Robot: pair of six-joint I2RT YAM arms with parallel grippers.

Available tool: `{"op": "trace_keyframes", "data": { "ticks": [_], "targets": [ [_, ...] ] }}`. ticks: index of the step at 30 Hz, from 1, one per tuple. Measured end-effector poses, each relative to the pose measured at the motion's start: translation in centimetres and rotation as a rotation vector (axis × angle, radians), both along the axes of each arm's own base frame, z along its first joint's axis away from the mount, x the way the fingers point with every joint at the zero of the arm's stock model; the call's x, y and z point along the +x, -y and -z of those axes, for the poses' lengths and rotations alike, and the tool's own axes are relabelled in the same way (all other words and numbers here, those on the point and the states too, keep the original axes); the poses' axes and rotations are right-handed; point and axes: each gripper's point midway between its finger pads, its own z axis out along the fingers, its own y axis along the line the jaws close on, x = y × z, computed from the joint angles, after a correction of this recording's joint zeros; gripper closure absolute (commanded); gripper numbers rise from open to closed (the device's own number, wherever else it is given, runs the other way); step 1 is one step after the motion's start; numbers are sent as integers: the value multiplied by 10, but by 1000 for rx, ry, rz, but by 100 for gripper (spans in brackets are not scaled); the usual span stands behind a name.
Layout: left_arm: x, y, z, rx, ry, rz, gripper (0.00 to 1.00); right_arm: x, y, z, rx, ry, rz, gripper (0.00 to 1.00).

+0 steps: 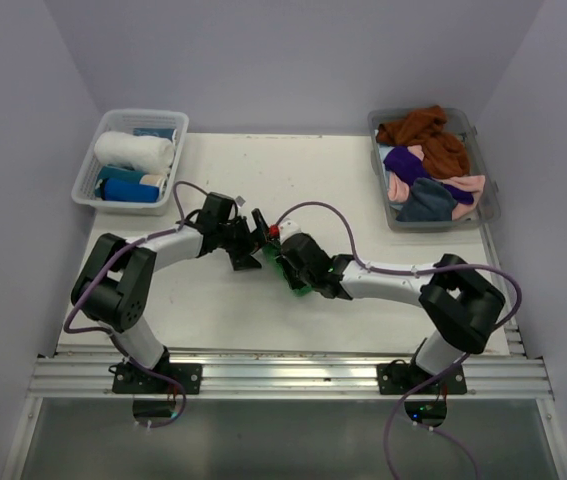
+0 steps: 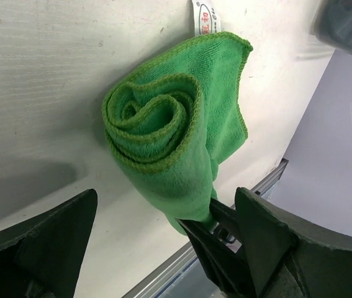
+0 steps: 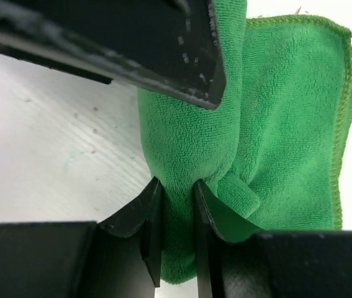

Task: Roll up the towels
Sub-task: Roll the towel

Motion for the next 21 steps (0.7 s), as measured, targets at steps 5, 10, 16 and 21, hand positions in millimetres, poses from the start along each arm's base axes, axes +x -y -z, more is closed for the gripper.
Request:
{"op": "trace_keyframes", "data": {
  "ticks": [5,10,16,21],
  "targets": [
    [-3,0,3,-8,2,5,6,0,1,-1,204,-121,35,97],
    [-1,2,1,-22,16,11,13,6,5,-3,389,-239,91,96],
    [1,6,-1,-49,40,19,19,6,2,-4,568,-382,109,96],
    [3,10,3,-66,41,28,25,10,2,-1,713,-501,129,96]
  ]
}}
